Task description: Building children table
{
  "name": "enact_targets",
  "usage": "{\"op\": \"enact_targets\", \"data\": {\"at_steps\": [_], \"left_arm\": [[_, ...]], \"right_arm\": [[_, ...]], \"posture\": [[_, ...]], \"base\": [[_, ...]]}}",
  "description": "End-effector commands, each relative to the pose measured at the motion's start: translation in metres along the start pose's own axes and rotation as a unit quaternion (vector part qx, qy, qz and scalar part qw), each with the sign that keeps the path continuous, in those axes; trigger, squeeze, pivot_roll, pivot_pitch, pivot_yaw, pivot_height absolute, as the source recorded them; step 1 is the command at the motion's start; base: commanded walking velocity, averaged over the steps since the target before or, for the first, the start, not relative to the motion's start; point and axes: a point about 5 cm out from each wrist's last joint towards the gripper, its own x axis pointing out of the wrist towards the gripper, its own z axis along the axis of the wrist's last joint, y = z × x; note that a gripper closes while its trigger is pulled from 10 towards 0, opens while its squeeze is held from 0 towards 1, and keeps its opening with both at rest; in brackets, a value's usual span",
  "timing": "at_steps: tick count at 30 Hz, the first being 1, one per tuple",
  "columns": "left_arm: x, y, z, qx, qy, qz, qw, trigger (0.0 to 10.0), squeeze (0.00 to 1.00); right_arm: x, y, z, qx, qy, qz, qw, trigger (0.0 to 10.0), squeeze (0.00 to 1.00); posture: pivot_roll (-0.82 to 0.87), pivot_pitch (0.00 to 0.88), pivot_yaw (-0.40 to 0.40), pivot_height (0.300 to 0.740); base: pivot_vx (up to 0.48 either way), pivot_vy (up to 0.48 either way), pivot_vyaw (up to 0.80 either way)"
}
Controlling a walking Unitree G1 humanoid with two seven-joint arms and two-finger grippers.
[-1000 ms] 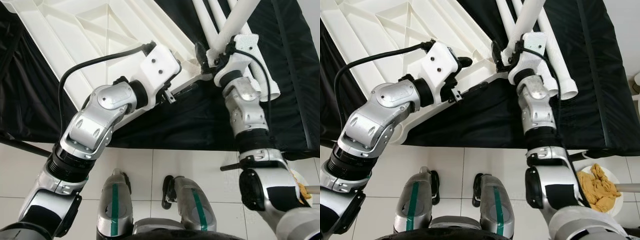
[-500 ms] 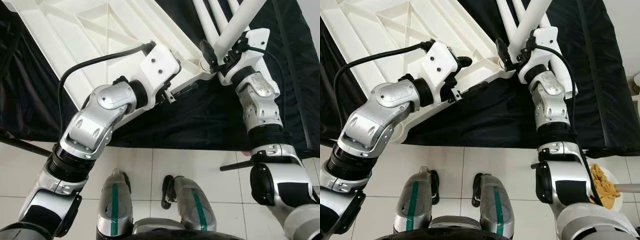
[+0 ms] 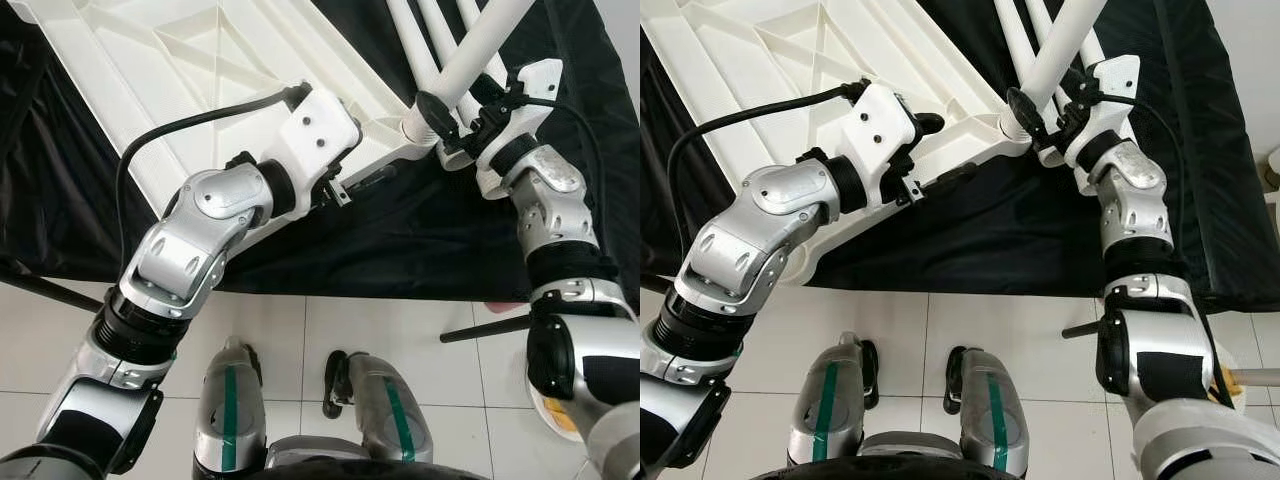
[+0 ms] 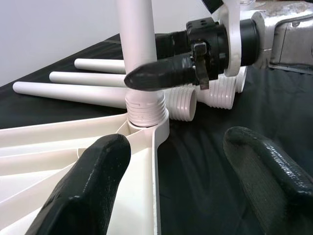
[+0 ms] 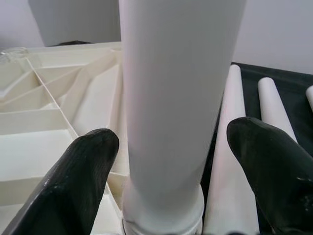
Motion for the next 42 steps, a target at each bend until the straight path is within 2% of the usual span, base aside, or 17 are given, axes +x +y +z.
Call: {"op": "enact_targets", "data": {"at_steps": [1, 2, 4, 5, 9, 20, 30, 31, 37, 39, 42], "left_arm": [[0.0, 0.001, 0.004, 0.009, -0.003, -0.004, 1.0, 10.0, 0.0], [0.0, 0.0, 0.004, 0.009, -0.003, -0.004, 1.0, 10.0, 0.0], [0.0, 0.0, 0.004, 0.009, -0.004, -0.005, 1.0, 10.0, 0.0], [0.0, 0.0, 0.005, 0.009, -0.004, -0.005, 1.0, 10.0, 0.0], [0.001, 0.001, 0.007, 0.012, -0.007, -0.007, 1.0, 10.0, 0.0], [-0.001, 0.001, 0.008, 0.011, -0.009, -0.005, 1.0, 10.0, 0.0], [-0.002, 0.002, 0.008, 0.01, -0.007, -0.001, 1.0, 10.0, 0.0], [-0.002, 0.002, 0.008, 0.009, -0.007, 0.0, 1.0, 10.0, 0.0], [-0.002, 0.002, 0.008, 0.008, -0.009, 0.001, 1.0, 10.0, 0.0], [-0.002, 0.002, 0.008, 0.007, -0.009, 0.004, 1.0, 10.0, 0.0], [-0.002, 0.001, 0.008, 0.006, -0.01, 0.006, 1.0, 10.0, 0.0]], "right_arm": [[-0.002, -0.002, -0.002, 0.01, 0.001, 0.02, 1.0, 4.4, 0.0], [-0.002, -0.001, -0.004, 0.014, 0.007, 0.032, 0.999, 1.0, 0.0], [-0.002, -0.001, -0.005, 0.017, 0.011, 0.038, 0.999, 1.0, 0.0], [-0.001, 0.0, -0.007, 0.023, 0.013, 0.048, 0.998, 0.0, 0.0], [0.0, 0.001, -0.013, 0.052, 0.026, 0.065, 0.996, 0.0, 0.0], [-0.001, -0.002, -0.019, 0.068, 0.03, 0.046, 0.996, 0.0, 0.0], [0.0, 0.003, -0.027, 0.086, 0.037, 0.026, 0.995, 0.1, 0.0], [0.001, 0.007, -0.03, 0.078, 0.041, 0.022, 0.996, 10.0, 0.0], [0.004, 0.014, -0.036, 0.058, 0.057, -0.004, 0.997, 10.0, 0.0], [0.007, 0.018, -0.039, 0.041, 0.064, -0.047, 0.996, 10.0, 0.0], [0.01, 0.022, -0.04, 0.036, 0.058, -0.071, 0.995, 10.0, 0.0]], "posture": [[0.09, 0.071, -0.037, 0.74], [0.09, 0.069, -0.034, 0.74], [0.09, 0.069, -0.034, 0.74], [0.09, 0.069, -0.034, 0.74], [0.09, 0.068, -0.034, 0.74], [0.1, 0.074, -0.036, 0.74], [0.1, 0.086, -0.041, 0.74], [0.09, 0.088, -0.043, 0.74], [0.09, 0.089, -0.05, 0.74], [0.1, 0.091, -0.054, 0.74], [0.1, 0.091, -0.059, 0.74]], "base": [[0.0, 0.0, 0.0], [0.0, 0.0, 0.0], [0.0, 0.0, 0.0], [0.0, 0.0, 0.0], [0.0, 0.0, 0.0], [0.0, 0.0, 0.0], [0.0, 0.0, 0.0], [0.0, 0.0, 0.0], [0.0, 0.0, 0.0], [0.0, 0.0, 0.0], [0.0, 0.0, 0.0]]}}
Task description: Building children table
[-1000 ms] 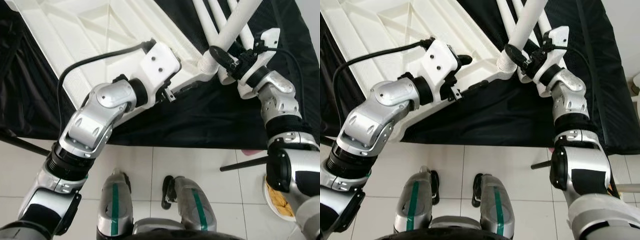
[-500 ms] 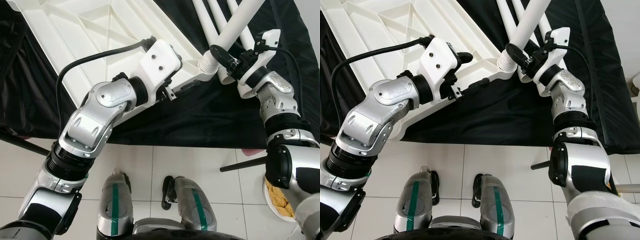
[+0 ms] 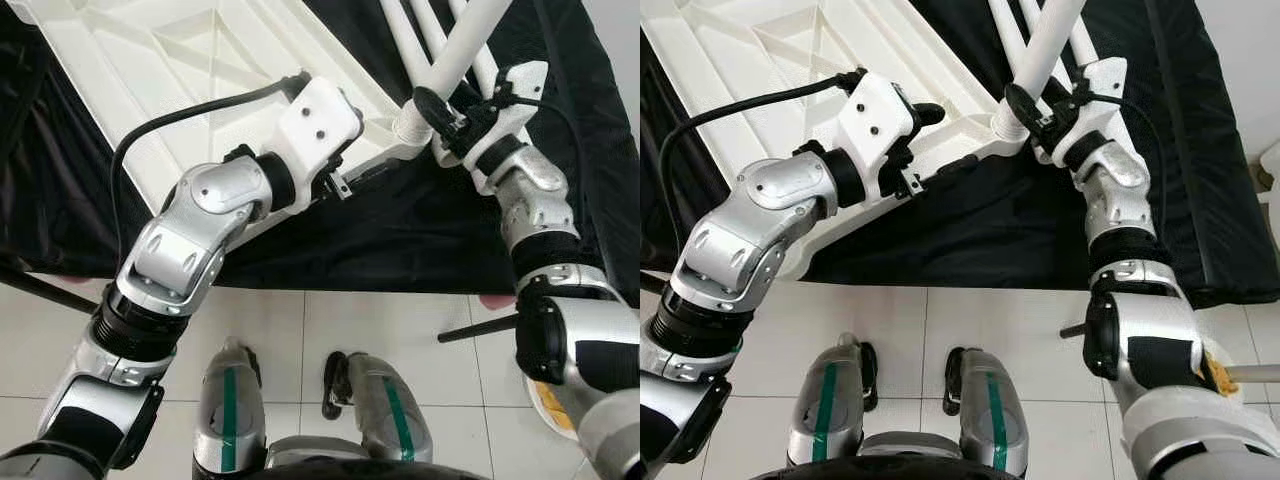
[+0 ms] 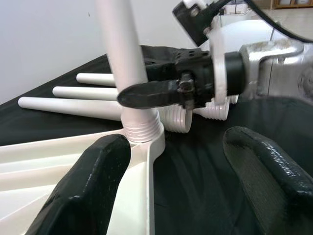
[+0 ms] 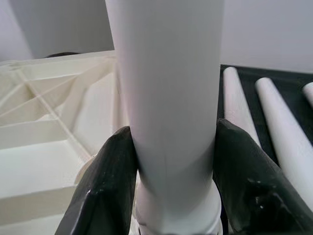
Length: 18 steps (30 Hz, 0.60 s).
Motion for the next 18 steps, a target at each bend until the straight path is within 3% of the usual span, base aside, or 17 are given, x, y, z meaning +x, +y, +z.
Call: {"op": "enact_targets", "data": {"at_steps": [1, 18], "left_arm": [[-0.001, -0.002, 0.001, -0.001, 0.0, 0.003, 1.0, 10.0, 0.0], [-0.002, -0.004, 0.0, -0.002, -0.001, -0.002, 1.0, 10.0, 0.0]], "right_arm": [[-0.007, 0.005, -0.023, 0.003, 0.045, -0.03, 0.999, 10.0, 0.0], [-0.008, 0.02, -0.032, 0.038, 0.04, -0.12, 0.991, 10.0, 0.0]], "posture": [[0.1, 0.092, -0.062, 0.74], [0.1, 0.075, -0.062, 0.74]], "base": [[0.0, 0.0, 0.0], [0.0, 0.0, 0.0]]}}
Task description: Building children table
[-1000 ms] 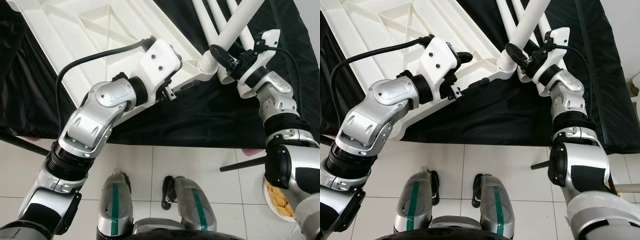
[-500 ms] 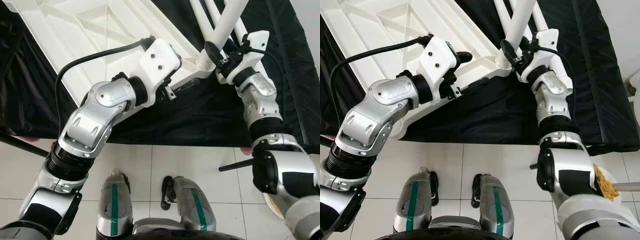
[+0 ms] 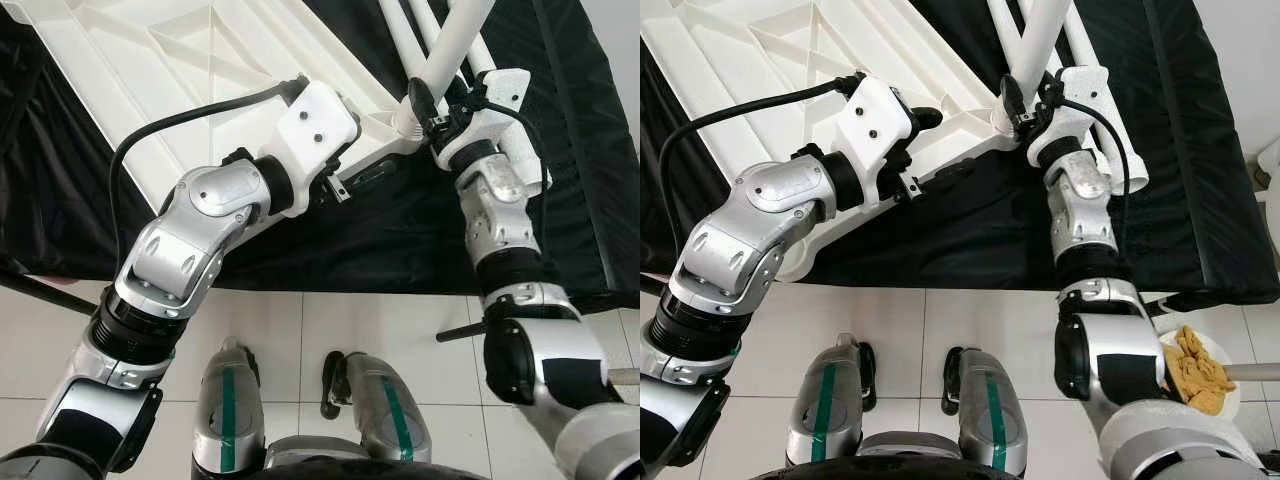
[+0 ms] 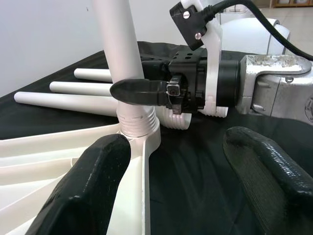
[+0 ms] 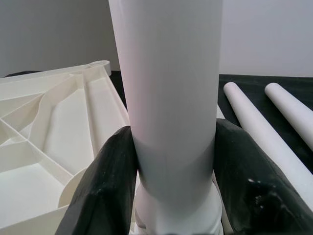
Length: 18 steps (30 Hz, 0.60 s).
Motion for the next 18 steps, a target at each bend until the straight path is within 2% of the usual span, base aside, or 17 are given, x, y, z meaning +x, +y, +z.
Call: {"op": "enact_targets", "data": {"at_steps": [1, 7, 11, 18], "left_arm": [[-0.001, -0.0028, 0.0018, 0.003, -0.004, -0.002, 1.0, 10.0, 0.0], [-0.0011, -0.004, 0.0021, 0.004, -0.005, -0.007, 1.0, 10.0, 0.0], [-0.0011, -0.0042, 0.0019, 0.004, -0.004, -0.007, 1.0, 10.0, 0.0], [-0.0017, -0.0054, 0.0018, 0.005, -0.005, -0.008, 1.0, 10.0, 0.0]], "right_arm": [[-0.0117, -0.0022, -0.0281, 0.014, 0.072, -0.024, 0.997, 10.0, 0.0], [-0.0056, -0.0027, -0.0269, 0.039, 0.09, -0.066, 0.993, 10.0, 0.0], [-0.0043, -0.003, -0.0256, 0.036, 0.089, -0.073, 0.993, 10.0, 0.0], [-0.0061, 0.005, -0.0248, 0.02, 0.073, -0.12, 0.99, 10.0, 0.0]], "posture": [[0.1, 0.075, -0.062, 0.74], [0.1, 0.069, -0.063, 0.74], [0.1, 0.067, -0.064, 0.74], [0.11, 0.058, -0.07, 0.74]], "base": [[0.0, 0.0, 0.0], [0.0, 0.0, 0.0], [0.0, 0.0, 0.0], [0.0, 0.0, 0.0]]}}
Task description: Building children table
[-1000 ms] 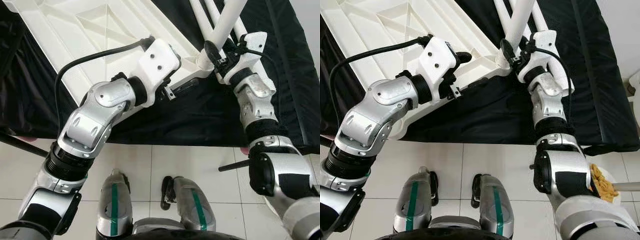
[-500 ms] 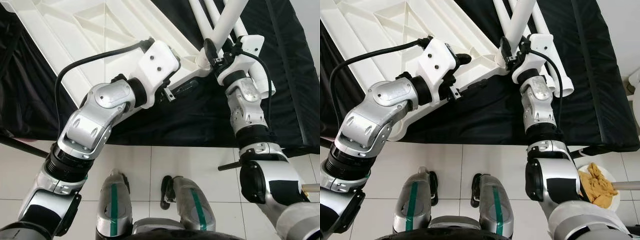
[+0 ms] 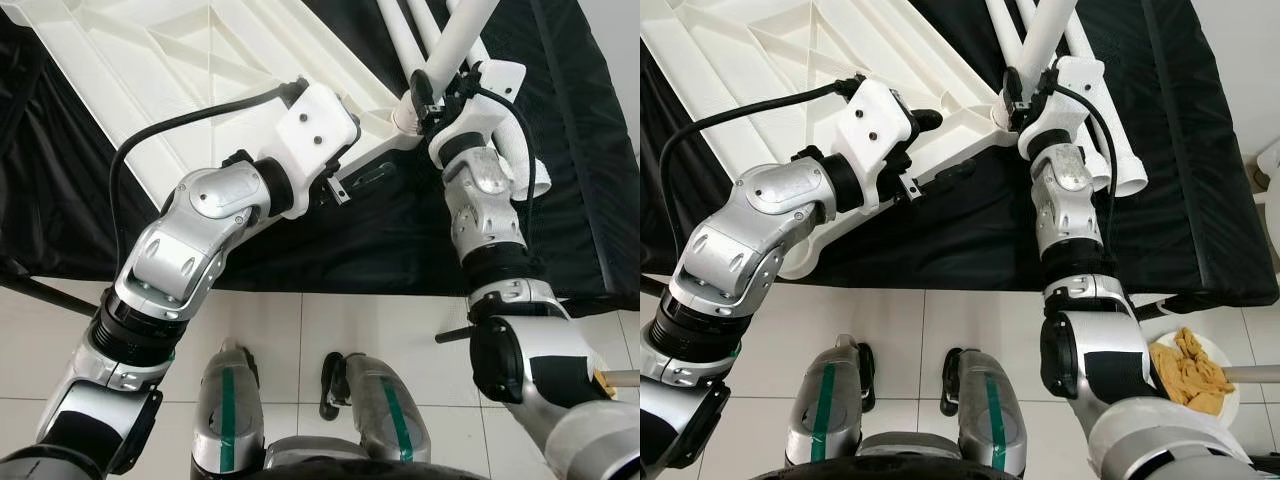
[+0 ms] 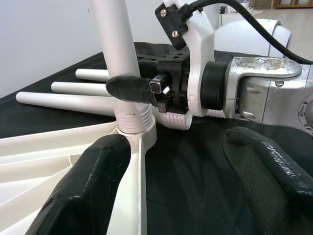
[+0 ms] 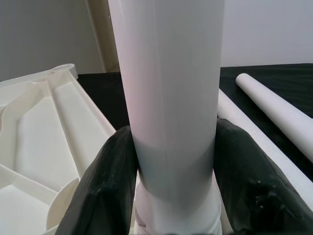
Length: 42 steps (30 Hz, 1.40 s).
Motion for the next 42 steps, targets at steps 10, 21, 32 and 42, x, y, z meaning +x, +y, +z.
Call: {"op": "enact_targets", "data": {"at_steps": [10, 21, 32, 42], "left_arm": [[-0.001, -0.005, 0.002, 0.008, -0.004, -0.01, 1.0, 10.0, 0.0], [0.0, -0.007, 0.002, 0.011, -0.005, -0.016, 1.0, 10.0, 0.0], [0.0, -0.008, 0.003, 0.011, -0.007, -0.017, 1.0, 10.0, 0.0], [0.0, -0.008, 0.003, 0.01, -0.008, -0.013, 1.0, 10.0, 0.0]], "right_arm": [[-0.023, 0.01, -0.032, 0.011, 0.04, -0.126, 0.991, 10.0, 0.0], [-0.026, 0.009, -0.031, 0.018, 0.037, -0.21, 0.977, 10.0, 0.0], [-0.009, 0.003, -0.02, 0.046, 0.076, -0.267, 0.96, 10.0, 0.0], [-0.004, -0.002, -0.02, 0.039, 0.109, -0.277, 0.954, 10.0, 0.0]], "posture": [[0.11, 0.044, -0.07, 0.74], [0.11, 0.033, -0.066, 0.74], [0.11, 0.038, -0.067, 0.74], [0.11, 0.043, -0.072, 0.74]], "base": [[0.0, 0.0, 0.0], [0.0, 0.0, 0.0], [0.0, 0.0, 0.0], [0.0, 0.0, 0.0]]}}
